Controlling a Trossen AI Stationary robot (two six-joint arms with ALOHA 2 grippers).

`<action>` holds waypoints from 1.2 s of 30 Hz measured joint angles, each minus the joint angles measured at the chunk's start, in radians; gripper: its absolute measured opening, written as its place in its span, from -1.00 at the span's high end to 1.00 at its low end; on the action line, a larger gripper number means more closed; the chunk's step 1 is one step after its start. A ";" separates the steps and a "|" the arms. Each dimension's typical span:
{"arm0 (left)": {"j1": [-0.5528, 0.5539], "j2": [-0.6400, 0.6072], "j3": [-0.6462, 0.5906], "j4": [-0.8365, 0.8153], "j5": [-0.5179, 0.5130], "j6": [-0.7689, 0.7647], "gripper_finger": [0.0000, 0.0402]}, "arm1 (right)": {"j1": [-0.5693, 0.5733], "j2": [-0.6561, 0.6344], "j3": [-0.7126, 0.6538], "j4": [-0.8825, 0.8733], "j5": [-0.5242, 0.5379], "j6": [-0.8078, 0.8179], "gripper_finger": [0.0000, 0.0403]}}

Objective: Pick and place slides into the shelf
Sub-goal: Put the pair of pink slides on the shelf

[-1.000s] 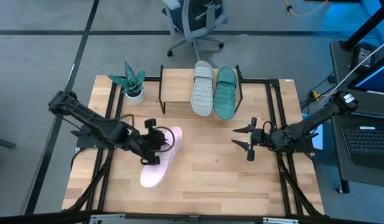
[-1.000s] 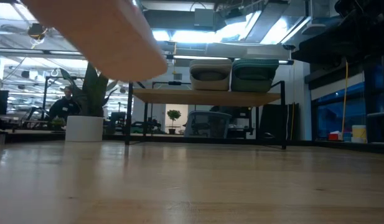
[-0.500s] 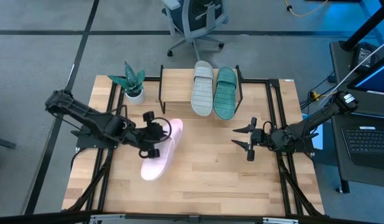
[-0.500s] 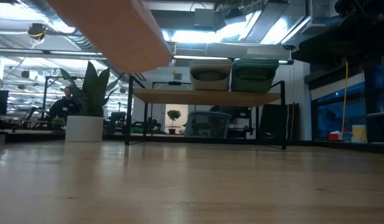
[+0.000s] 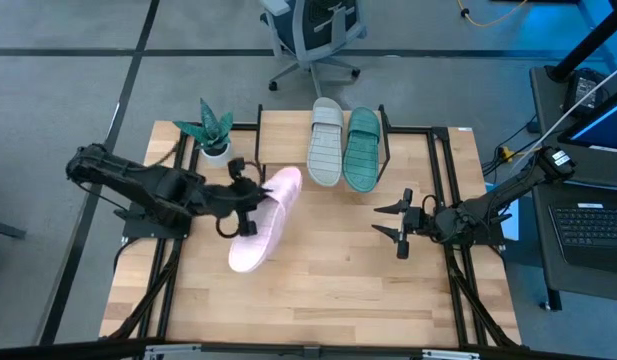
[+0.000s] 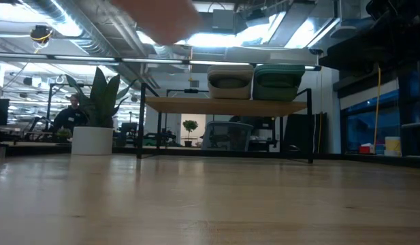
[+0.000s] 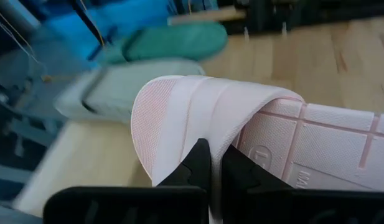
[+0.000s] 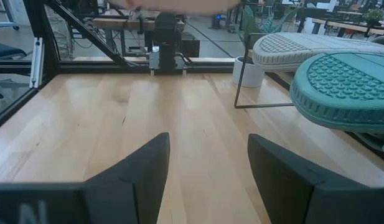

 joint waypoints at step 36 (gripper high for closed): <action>0.485 0.090 0.124 0.052 0.055 0.248 0.99 | 0.000 0.000 0.000 -0.007 0.000 -0.001 -0.08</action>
